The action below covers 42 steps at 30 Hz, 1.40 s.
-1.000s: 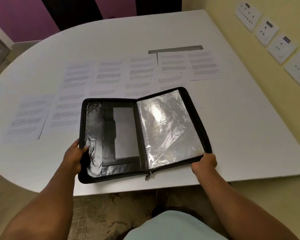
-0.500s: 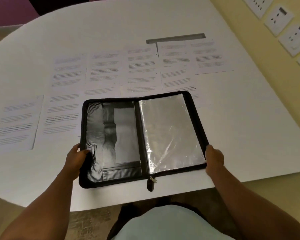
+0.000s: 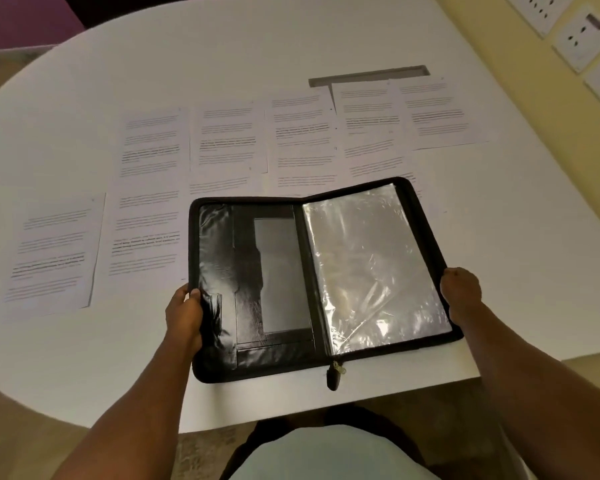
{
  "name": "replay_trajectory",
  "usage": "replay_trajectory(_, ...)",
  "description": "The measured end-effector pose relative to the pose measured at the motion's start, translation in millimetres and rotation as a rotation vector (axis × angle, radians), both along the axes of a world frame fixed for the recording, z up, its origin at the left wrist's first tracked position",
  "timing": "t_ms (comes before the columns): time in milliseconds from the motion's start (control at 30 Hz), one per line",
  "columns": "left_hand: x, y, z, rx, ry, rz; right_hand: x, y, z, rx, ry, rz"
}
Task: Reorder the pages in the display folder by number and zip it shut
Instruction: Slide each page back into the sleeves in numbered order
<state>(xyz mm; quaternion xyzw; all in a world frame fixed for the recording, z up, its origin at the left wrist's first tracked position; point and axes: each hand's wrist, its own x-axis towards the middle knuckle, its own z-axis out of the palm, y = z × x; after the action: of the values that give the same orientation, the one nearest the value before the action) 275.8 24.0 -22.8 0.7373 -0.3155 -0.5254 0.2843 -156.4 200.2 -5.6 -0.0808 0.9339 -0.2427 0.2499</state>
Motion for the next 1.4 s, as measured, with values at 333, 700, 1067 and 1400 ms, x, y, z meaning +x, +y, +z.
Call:
replay_trajectory(333,23,22,-14,0.06,0.049,0.022,2,17,11,0.278,0.07,0.256)
replay_trajectory(700,17,41,-20,0.025,-0.266,-0.083,14,36,-19,0.093,0.065,-0.011)
replay_trajectory(1067,-27,35,-9,-0.298,-1.022,-1.023,50,-18,-33,0.051,0.389,0.982)
replay_trajectory(1400,-41,36,-19,-0.173,-0.977,-1.113,63,-27,-50,0.207,0.366,1.146)
